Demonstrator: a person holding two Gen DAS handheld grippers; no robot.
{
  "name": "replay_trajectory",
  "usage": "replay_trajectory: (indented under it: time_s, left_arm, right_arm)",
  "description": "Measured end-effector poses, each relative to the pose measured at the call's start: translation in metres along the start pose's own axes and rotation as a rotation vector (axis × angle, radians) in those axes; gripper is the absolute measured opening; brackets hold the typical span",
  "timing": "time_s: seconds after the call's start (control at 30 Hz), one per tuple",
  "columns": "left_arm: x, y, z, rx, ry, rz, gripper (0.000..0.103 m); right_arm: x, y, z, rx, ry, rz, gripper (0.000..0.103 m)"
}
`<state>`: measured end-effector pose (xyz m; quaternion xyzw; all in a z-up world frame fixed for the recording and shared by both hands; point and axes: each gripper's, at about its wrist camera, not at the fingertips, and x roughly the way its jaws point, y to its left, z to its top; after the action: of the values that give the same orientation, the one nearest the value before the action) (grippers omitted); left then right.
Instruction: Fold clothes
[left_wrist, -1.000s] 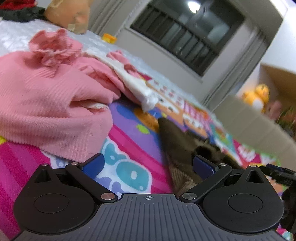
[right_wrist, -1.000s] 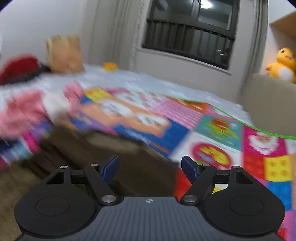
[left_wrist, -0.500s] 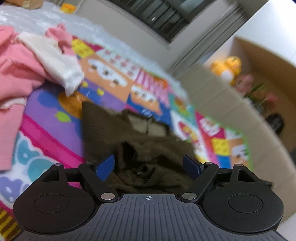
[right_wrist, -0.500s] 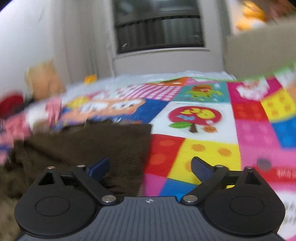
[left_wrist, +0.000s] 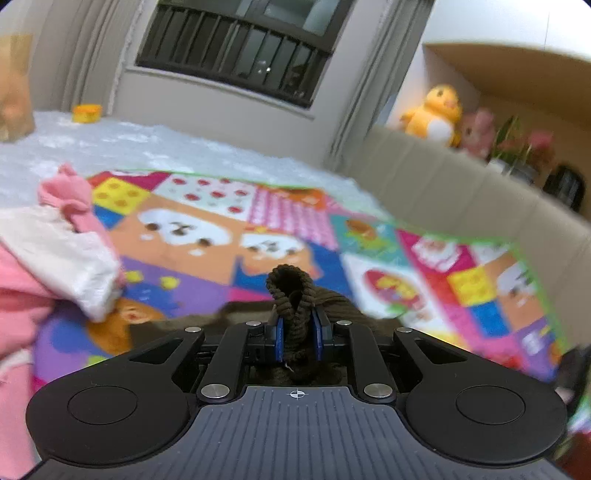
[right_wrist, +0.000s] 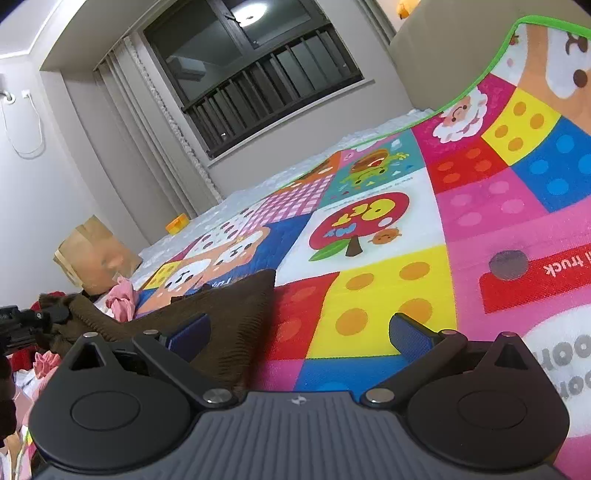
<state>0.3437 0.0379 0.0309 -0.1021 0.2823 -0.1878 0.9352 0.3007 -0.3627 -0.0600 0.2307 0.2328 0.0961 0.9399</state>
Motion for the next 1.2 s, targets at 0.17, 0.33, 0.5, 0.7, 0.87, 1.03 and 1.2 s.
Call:
replay_trajectory:
  time_s: [0.17,0.33,0.5,0.7,0.87,1.03,1.2]
  left_arm:
    - [0.012,0.035,-0.034,0.117,0.125,0.174,0.046]
    - [-0.017,0.076,-0.029,-0.017,0.078,0.251,0.044]
    - [-0.045,0.051,-0.011,-0.091,-0.033,-0.003,0.052]
    - [-0.021,0.01,-0.016,-0.085,0.022,-0.259,0.059]
    - [0.014,0.026,-0.034,-0.123,0.118,-0.177,0.059]
    - [0.025,0.053,-0.048,-0.172,0.173,-0.121,0.05]
    - [0.001,0.06,-0.036,-0.13,0.159,-0.044,0.058]
  right_arm:
    - [0.002,-0.003,0.0,0.016,0.012,-0.003,0.103]
    - [0.006,-0.003,0.0,0.017,0.032,-0.014,0.103]
    - [0.008,-0.003,0.001,0.021,0.042,-0.018,0.103]
    - [0.007,0.04,0.013,-0.203,0.045,-0.065,0.103]
    - [0.0,0.108,0.023,-0.431,0.035,0.1,0.079]
    - [0.054,0.129,-0.004,-0.523,0.291,0.086,0.044]
    - [0.066,0.119,-0.006,-0.503,0.341,0.076,0.047]
